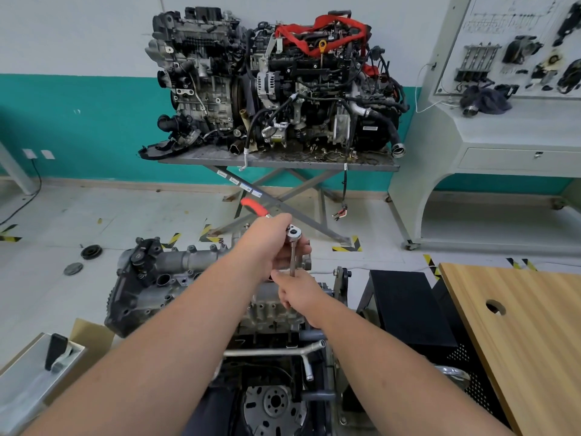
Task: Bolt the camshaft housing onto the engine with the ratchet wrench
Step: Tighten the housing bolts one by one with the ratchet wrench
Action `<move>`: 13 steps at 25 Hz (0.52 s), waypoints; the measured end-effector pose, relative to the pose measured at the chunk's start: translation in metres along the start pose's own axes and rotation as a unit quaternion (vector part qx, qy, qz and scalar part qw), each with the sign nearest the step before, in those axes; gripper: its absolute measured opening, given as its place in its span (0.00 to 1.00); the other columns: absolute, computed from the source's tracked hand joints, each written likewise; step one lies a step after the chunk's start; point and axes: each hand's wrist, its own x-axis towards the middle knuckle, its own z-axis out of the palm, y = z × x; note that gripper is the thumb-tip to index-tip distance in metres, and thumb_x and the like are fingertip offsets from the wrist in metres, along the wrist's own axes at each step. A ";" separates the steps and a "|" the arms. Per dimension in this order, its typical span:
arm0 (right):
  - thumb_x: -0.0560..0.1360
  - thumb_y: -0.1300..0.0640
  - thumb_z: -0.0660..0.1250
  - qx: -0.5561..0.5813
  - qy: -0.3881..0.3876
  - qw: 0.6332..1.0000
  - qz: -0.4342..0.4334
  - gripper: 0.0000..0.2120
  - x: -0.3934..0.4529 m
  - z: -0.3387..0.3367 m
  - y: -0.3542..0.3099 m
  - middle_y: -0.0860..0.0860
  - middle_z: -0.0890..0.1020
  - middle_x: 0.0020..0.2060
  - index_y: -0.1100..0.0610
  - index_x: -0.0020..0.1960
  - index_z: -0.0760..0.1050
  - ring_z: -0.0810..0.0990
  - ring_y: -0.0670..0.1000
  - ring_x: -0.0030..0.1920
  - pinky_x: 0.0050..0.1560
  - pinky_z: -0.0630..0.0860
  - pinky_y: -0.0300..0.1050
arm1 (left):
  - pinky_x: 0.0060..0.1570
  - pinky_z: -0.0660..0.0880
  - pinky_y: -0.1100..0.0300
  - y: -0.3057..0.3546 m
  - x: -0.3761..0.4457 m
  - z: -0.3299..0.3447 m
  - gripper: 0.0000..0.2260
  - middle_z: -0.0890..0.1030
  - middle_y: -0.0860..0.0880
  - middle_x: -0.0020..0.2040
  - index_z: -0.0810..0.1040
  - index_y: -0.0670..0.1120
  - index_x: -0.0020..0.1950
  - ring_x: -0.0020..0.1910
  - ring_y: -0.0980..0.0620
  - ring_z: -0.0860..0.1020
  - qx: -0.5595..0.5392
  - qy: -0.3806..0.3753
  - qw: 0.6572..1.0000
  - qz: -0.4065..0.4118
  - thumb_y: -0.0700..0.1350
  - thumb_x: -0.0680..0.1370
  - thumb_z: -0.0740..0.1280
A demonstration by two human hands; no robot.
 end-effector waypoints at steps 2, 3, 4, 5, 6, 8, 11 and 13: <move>0.82 0.44 0.58 0.000 -0.010 1.000 -0.002 0.26 0.000 0.000 0.002 0.49 0.66 0.22 0.53 0.27 0.62 0.63 0.51 0.27 0.37 0.65 0.46 | 0.41 0.79 0.55 0.012 -0.003 0.004 0.07 0.83 0.48 0.32 0.72 0.43 0.49 0.32 0.50 0.84 0.114 -0.006 0.993 0.004 0.43 0.80 0.57; 0.82 0.44 0.58 -0.002 -0.009 1.000 -0.002 0.26 -0.001 0.000 0.002 0.48 0.67 0.22 0.53 0.28 0.63 0.63 0.51 0.27 0.37 0.65 0.46 | 0.37 0.75 0.58 0.019 -0.003 0.005 0.06 0.83 0.48 0.33 0.72 0.43 0.48 0.29 0.52 0.83 0.182 -0.007 0.983 0.013 0.42 0.79 0.57; 0.82 0.43 0.58 -0.001 -0.007 1.000 0.001 0.26 0.000 0.000 0.003 0.48 0.67 0.22 0.53 0.28 0.63 0.64 0.51 0.27 0.38 0.66 0.47 | 0.32 0.73 0.61 0.025 -0.003 0.008 0.06 0.82 0.48 0.33 0.72 0.43 0.46 0.27 0.53 0.81 0.264 -0.002 0.964 0.031 0.42 0.80 0.57; 0.82 0.43 0.58 -0.007 -0.003 1.000 0.005 0.26 -0.001 0.001 0.001 0.48 0.67 0.22 0.53 0.28 0.64 0.64 0.51 0.27 0.40 0.66 0.47 | 0.29 0.72 0.63 0.031 -0.002 0.010 0.09 0.80 0.48 0.34 0.72 0.43 0.43 0.26 0.53 0.79 0.368 0.005 0.928 0.062 0.42 0.81 0.57; 0.82 0.43 0.58 -0.011 -0.002 1.000 0.005 0.25 -0.002 0.002 0.000 0.48 0.67 0.22 0.53 0.29 0.64 0.64 0.51 0.28 0.41 0.65 0.48 | 0.30 0.72 0.63 0.035 0.000 0.012 0.11 0.78 0.47 0.36 0.72 0.42 0.43 0.29 0.51 0.78 0.481 0.015 0.871 0.098 0.43 0.82 0.57; 0.82 0.47 0.58 -0.024 -0.002 1.000 -0.001 0.24 -0.003 0.003 -0.001 0.49 0.66 0.22 0.54 0.29 0.63 0.63 0.51 0.28 0.41 0.64 0.47 | 0.40 0.72 0.55 0.033 0.000 0.016 0.08 0.74 0.48 0.40 0.72 0.43 0.49 0.36 0.48 0.74 0.666 0.037 0.727 0.162 0.45 0.83 0.56; 0.79 0.57 0.53 -0.028 -0.002 1.000 0.011 0.16 -0.004 0.003 -0.006 0.51 0.63 0.25 0.55 0.33 0.60 0.60 0.50 0.28 0.41 0.61 0.49 | 0.49 0.70 0.48 0.010 -0.006 0.019 0.08 0.71 0.52 0.40 0.69 0.48 0.50 0.40 0.49 0.72 0.731 0.078 0.621 0.272 0.51 0.84 0.56; 0.78 0.62 0.51 -0.029 0.007 0.999 0.014 0.13 -0.003 0.004 -0.008 0.52 0.64 0.27 0.55 0.35 0.60 0.62 0.52 0.31 0.42 0.62 0.50 | 0.59 0.67 0.47 -0.007 -0.009 0.013 0.13 0.70 0.53 0.43 0.71 0.52 0.45 0.48 0.49 0.73 0.713 0.119 0.592 0.356 0.57 0.83 0.54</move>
